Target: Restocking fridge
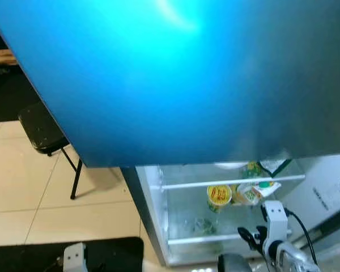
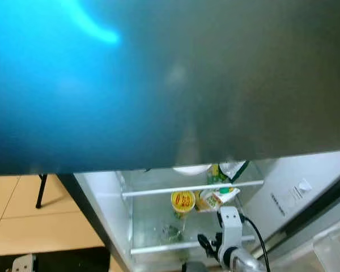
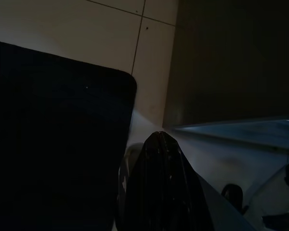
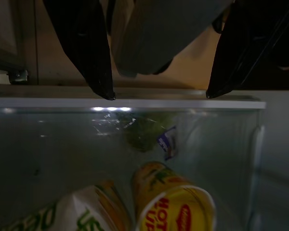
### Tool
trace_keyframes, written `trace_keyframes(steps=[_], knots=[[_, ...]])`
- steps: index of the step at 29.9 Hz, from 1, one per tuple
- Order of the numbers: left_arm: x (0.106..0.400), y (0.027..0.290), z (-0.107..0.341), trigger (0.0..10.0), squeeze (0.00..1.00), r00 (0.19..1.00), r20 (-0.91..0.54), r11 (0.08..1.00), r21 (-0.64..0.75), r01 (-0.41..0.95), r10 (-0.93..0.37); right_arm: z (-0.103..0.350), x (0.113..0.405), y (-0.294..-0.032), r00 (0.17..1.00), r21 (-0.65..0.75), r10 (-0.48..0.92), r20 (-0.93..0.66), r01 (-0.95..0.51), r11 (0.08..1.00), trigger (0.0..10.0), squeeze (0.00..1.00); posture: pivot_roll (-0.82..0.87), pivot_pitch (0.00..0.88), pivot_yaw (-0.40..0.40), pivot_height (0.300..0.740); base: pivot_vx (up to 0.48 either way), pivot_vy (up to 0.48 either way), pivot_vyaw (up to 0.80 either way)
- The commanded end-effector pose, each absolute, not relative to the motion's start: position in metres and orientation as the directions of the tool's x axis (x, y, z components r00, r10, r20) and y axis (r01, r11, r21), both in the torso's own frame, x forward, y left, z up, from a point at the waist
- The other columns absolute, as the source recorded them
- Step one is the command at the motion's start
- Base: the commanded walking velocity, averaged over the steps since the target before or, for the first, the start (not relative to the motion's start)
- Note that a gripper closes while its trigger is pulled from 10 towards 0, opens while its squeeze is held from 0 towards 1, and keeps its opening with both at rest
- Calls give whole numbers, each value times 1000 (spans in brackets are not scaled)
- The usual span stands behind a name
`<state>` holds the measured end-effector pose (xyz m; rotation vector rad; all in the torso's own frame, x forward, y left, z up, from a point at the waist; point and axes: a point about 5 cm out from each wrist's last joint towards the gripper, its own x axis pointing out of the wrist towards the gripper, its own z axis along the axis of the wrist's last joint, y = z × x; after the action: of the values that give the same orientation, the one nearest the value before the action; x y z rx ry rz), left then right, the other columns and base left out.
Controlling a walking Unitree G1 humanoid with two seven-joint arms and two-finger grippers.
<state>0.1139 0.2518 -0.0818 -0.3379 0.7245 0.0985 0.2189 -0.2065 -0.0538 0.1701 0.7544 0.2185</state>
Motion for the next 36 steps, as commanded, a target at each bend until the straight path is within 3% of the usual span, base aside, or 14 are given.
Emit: trace_keyframes(steps=[1, 18, 36], knots=[[109, 246, -86, 10000, 0, 724, -689, 942, -268, -203, -40, -55, 216, -208, 713, 239, 251, -655, -120, 964, 10000, 0, -49, 0, -3, 645, 0, 0, 0], [113, 245, -87, 10000, 0, 704, -709, 947, -254, -198, -43, -56, 214, -207, 714, 257, 262, -649, -119, 959, 10000, 0, -51, 0, 3, 735, 0, 0, 0], [107, 237, -93, 10000, 0, 652, -757, 944, -245, -220, -45, -68, 196, -205, 664, 246, 246, -707, -96, 965, 10000, 0, -49, 0, 1, 740, 0, 0, 0]])
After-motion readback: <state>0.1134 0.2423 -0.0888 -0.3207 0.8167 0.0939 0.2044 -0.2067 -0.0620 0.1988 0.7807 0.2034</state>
